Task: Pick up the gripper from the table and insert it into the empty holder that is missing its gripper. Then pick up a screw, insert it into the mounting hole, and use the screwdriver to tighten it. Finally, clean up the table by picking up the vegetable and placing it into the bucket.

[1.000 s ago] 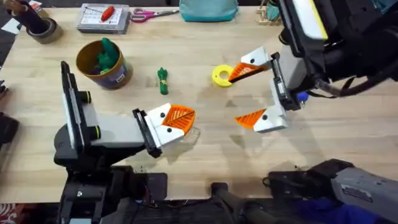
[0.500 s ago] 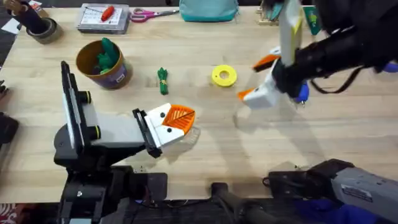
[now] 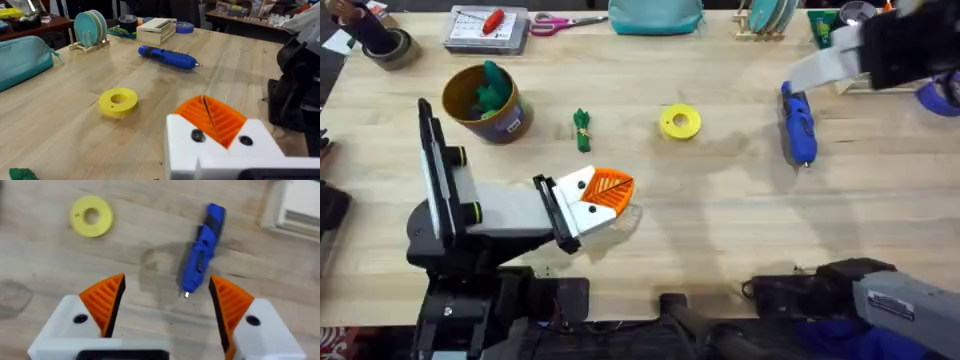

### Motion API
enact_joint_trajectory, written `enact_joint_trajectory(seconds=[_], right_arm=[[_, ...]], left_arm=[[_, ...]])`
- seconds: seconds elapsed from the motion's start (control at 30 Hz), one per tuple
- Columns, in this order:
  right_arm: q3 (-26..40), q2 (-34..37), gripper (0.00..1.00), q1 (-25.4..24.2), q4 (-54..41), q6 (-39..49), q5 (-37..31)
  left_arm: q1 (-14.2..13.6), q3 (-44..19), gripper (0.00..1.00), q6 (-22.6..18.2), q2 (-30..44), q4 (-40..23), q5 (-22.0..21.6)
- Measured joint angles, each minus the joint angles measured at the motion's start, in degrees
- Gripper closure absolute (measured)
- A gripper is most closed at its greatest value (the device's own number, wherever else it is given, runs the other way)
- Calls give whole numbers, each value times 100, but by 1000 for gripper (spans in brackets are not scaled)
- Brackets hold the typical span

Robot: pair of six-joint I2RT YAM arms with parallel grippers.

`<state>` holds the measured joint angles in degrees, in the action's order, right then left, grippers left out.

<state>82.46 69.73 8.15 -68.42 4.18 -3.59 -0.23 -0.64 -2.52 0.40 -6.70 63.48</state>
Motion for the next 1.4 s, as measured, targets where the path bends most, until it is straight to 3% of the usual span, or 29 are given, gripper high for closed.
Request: enact_joint_trajectory(seconds=[0.17, 0.33, 1.03, 1.4], right_arm=[[0, 2, 4, -794, 70, -110, -112], [2, 19, 4, -1229, 306, -97, -127], [2, 1644, 4, -1481, 1316, 188, 30], [2, 2359, 4, -1780, 1430, 576, 500]], left_arm=[[0, 0, 994, 0, 0, 0, 0], [0, 0, 994, 0, 1, 0, 0], [0, 0, 994, 0, 0, 0, 0], [0, 0, 994, 0, 0, 0, 0]])
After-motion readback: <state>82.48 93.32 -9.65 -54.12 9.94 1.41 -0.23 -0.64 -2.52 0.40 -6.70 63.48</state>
